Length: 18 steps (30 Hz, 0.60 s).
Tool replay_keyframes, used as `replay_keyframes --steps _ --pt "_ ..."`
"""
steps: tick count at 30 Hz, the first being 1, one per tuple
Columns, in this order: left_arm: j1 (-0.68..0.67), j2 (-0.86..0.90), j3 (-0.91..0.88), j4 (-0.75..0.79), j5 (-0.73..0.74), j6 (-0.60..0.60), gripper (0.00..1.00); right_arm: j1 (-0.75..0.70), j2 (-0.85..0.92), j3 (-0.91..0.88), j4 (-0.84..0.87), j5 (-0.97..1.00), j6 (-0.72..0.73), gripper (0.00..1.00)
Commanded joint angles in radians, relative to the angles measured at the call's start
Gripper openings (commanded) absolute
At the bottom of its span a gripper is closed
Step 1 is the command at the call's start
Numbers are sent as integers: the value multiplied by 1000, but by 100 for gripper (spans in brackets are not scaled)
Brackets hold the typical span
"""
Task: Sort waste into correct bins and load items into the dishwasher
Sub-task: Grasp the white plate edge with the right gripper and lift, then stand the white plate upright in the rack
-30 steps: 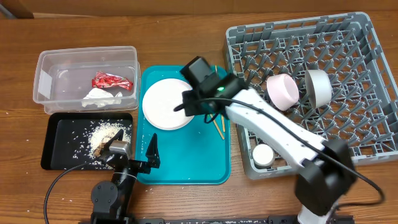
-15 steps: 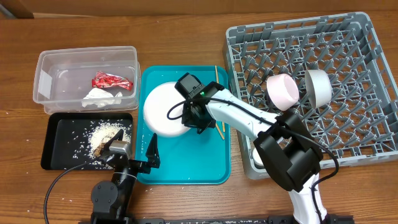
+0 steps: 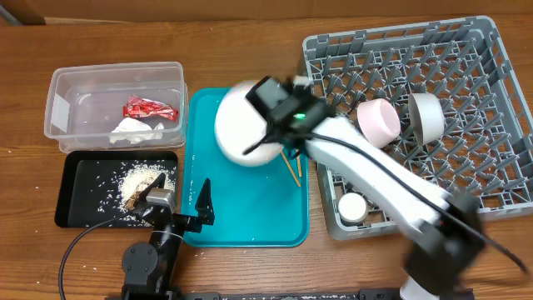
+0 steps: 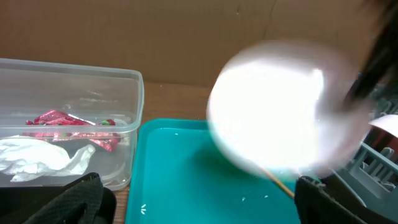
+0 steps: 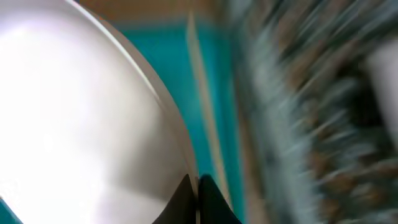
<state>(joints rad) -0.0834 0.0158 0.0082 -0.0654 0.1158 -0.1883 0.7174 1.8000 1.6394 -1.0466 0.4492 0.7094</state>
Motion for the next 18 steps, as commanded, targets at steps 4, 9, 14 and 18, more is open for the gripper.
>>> replay_keyframes --steps 4,9,14,18 --pt "5 -10 -3 -3 -11 -14 100 -13 -150 34 -13 925 -135 4" --pt "5 -10 -3 -3 -11 -14 100 -134 -89 29 -10 926 -168 4" --pt "5 -10 -3 -3 -11 -14 100 -245 -11 29 3 765 -169 4" --pt "5 -10 -3 -3 -11 -14 100 -281 23 29 68 668 -267 4"
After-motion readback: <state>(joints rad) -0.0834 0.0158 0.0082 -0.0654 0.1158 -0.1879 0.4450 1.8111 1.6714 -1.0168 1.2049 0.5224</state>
